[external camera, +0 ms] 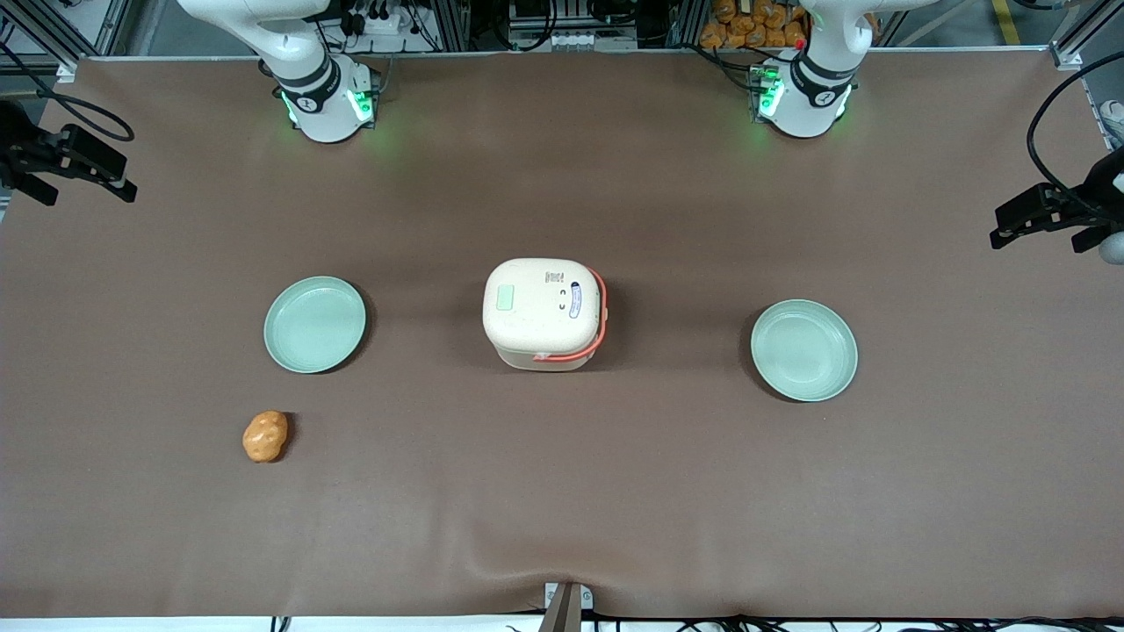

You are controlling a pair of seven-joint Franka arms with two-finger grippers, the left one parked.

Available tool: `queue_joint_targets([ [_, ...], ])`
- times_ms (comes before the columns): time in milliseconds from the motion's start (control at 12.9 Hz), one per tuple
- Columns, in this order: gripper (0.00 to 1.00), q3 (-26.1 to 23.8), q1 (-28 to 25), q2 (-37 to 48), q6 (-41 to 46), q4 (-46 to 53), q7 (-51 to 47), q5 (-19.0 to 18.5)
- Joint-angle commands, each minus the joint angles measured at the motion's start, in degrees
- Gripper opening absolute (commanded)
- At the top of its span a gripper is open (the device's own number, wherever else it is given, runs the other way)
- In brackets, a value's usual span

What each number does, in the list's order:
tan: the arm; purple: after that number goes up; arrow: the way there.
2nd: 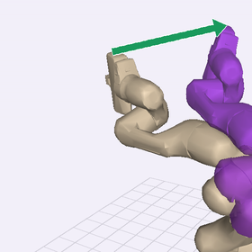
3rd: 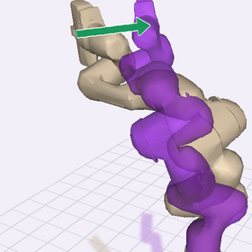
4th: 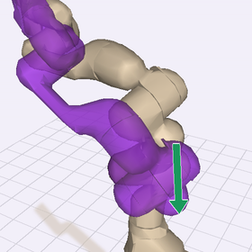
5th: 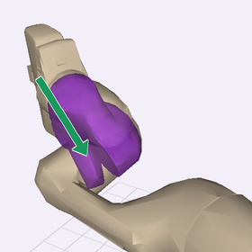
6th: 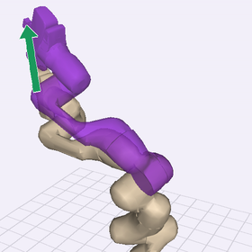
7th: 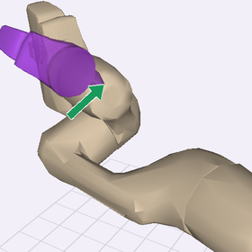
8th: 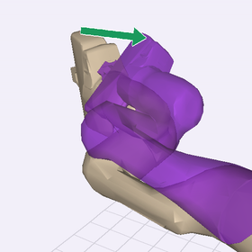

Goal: Press rice cooker button with right arm
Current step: 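Move the right gripper over the cream rice cooker's green lid button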

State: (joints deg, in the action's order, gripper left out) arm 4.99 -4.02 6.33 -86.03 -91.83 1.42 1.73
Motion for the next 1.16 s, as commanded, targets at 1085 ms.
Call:
queue_joint_targets([
  [1085,1.00,-0.42,-18.89,-9.21,-9.22,0.86,-16.16,-0.06],
])
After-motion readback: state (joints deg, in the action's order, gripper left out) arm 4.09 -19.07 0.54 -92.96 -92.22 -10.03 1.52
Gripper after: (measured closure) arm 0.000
